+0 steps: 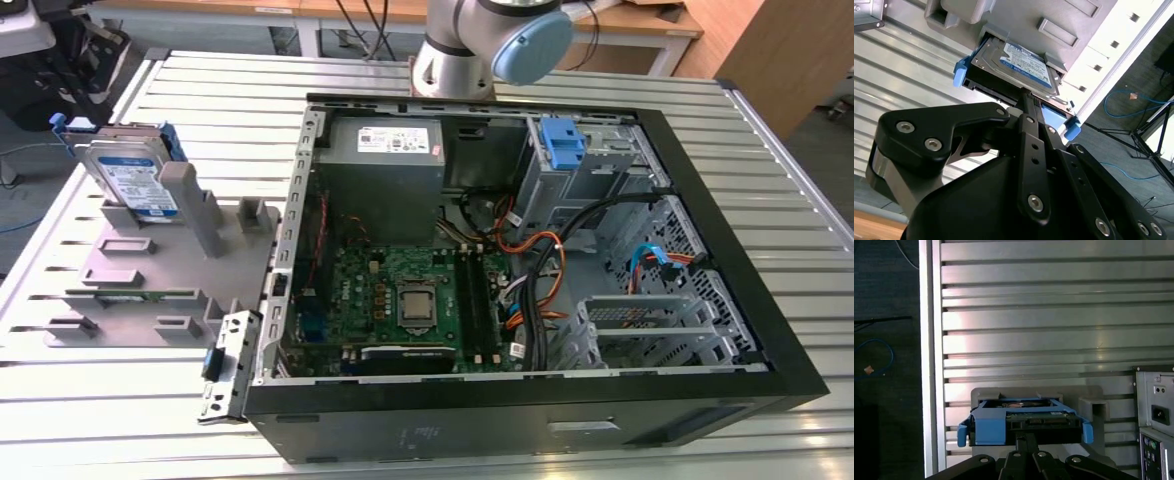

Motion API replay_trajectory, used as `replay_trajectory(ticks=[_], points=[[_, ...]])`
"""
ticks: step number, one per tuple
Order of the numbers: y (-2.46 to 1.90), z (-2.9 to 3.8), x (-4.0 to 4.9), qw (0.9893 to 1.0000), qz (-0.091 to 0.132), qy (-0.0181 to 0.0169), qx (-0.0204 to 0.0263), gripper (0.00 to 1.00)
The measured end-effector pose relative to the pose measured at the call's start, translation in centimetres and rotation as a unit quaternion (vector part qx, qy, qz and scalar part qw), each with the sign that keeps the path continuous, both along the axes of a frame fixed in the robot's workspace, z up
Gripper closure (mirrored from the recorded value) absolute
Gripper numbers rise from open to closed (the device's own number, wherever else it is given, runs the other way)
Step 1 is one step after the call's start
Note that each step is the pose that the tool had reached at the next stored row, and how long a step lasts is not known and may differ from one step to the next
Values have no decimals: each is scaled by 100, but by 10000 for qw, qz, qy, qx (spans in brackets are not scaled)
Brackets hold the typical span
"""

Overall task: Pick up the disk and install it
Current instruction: 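Pick up the disk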

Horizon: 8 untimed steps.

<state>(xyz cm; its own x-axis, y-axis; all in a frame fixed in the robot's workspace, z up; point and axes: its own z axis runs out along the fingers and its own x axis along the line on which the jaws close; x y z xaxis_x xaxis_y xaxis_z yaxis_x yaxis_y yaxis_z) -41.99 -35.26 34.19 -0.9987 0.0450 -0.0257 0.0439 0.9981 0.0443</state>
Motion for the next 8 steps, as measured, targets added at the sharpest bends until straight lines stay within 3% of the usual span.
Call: replay_trajectory(ticks=[5,8], points=[[0,-1,0,9992,401,-1,0,89],[0,-1,1,9991,418,-1,0,89]])
